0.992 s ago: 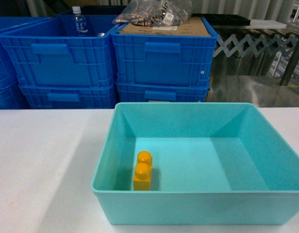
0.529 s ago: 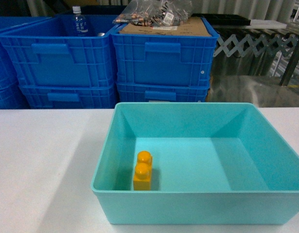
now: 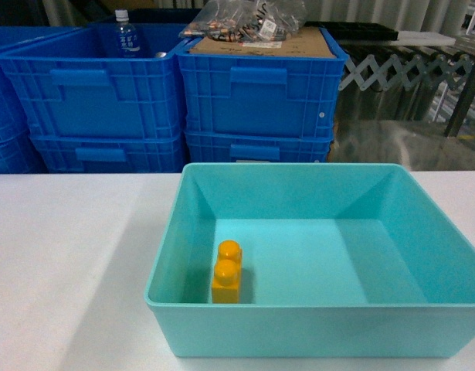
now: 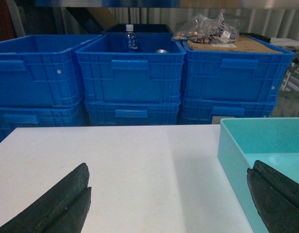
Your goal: Pick red block from blue box to shelf
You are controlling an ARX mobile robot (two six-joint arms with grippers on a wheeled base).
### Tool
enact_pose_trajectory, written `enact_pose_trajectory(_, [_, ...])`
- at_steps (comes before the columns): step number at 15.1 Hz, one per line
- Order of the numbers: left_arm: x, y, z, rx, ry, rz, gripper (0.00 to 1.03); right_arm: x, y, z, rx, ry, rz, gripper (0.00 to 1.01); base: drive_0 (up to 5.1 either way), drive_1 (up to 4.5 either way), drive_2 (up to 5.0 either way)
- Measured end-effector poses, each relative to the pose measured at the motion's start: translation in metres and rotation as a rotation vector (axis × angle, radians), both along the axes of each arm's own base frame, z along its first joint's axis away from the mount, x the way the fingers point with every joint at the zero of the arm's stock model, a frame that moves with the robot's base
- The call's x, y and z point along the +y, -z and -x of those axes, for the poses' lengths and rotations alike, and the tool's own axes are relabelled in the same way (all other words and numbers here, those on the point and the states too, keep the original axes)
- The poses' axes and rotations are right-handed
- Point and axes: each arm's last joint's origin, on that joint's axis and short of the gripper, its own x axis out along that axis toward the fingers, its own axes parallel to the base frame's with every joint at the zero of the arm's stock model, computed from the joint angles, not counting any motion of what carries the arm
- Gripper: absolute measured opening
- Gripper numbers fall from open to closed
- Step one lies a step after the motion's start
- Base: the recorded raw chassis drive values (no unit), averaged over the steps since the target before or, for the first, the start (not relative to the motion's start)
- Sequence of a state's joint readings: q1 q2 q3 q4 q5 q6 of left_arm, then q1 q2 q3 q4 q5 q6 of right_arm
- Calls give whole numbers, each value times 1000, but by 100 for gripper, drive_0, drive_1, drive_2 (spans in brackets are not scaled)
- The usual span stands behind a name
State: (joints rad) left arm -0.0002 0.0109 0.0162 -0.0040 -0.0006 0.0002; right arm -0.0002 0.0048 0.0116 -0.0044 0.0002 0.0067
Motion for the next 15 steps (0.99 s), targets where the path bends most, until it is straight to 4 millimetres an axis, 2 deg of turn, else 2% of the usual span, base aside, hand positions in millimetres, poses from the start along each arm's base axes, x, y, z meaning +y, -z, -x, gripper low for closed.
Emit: enact_pose_trajectory(15, [0,0,0,0,-1,0,98,0,0,0,0,0,0,26,0,0,0])
